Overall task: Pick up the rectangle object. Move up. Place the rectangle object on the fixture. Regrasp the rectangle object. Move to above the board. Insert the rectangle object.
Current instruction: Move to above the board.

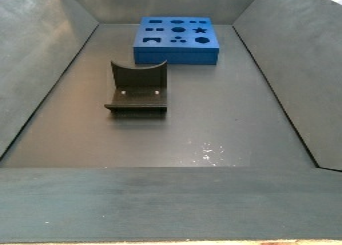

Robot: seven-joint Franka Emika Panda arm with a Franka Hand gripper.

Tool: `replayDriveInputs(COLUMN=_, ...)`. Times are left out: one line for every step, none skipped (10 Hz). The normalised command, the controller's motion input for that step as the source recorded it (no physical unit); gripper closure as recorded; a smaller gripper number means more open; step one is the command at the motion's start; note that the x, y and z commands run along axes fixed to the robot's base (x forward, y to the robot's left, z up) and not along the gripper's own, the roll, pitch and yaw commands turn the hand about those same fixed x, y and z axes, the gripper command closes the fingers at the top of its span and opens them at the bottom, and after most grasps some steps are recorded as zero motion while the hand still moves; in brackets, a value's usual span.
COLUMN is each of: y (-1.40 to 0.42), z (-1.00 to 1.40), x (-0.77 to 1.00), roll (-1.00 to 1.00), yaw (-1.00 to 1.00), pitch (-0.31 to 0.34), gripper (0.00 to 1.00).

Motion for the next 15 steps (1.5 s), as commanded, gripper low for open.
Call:
replayDriveInputs(y=-0.03, z=0.67, x=0.04, roll=-0.03, yaw=0.11, pitch=0.096, gripper=1.00)
replayDriveInputs(y=-0.03, z=0.67, x=0.04, roll=-0.03, yaw=0.11, pitch=0.096, gripper=1.00)
replayDriveInputs(y=-0.03, z=0.67, x=0.04, roll=-0.03, yaw=0.11, pitch=0.096, gripper=1.00)
replayDriveInputs(y=-0.03, z=0.67, x=0.04, roll=-0.03, yaw=0.11, pitch=0.096, gripper=1.00)
replayDriveInputs(y=-1.00, z=-0.32, x=-0.44, roll=-1.00, yaw=-0.12, pitch=-0.061, gripper=1.00)
replayDriveInputs(y=-1.00, z=-0.32, x=-0.44, roll=-1.00, yaw=-0.12, pitch=-0.069, gripper=1.00)
replayDriveInputs(y=-1.00, z=-0.32, x=-0.47, roll=-1.00, yaw=-0.12, pitch=-0.084, gripper=1.00)
replayDriveInputs(y=-1.00, z=-0.34, x=-0.48, roll=-1.00, yaw=-0.12, pitch=-0.088, gripper=1.00)
replayDriveInputs(y=-1.00, z=-0.33, x=-0.50, roll=-1.00, yaw=-0.12, pitch=-0.096, gripper=1.00)
replayDriveInputs(y=-1.00, z=-0.33, x=-0.51, roll=-1.00, yaw=-0.12, pitch=-0.097, gripper=1.00)
replayDriveInputs(y=-1.00, z=-0.34, x=-0.53, roll=-1.00, yaw=-0.12, pitch=-0.092, gripper=1.00)
replayDriveInputs(y=-1.00, z=-0.34, x=-0.54, roll=-1.00, yaw=-0.13, pitch=-0.089, gripper=1.00)
replayDriveInputs(y=-0.75, z=-0.26, x=-0.44, roll=-1.00, yaw=-0.13, pitch=-0.093, gripper=1.00)
replayDriveInputs(y=-0.56, z=-0.20, x=-0.35, roll=-1.00, yaw=-0.13, pitch=-0.093, gripper=1.00)
replayDriveInputs(y=-0.19, z=-0.08, x=-0.17, roll=-0.95, yaw=-0.12, pitch=-0.082, gripper=1.00)
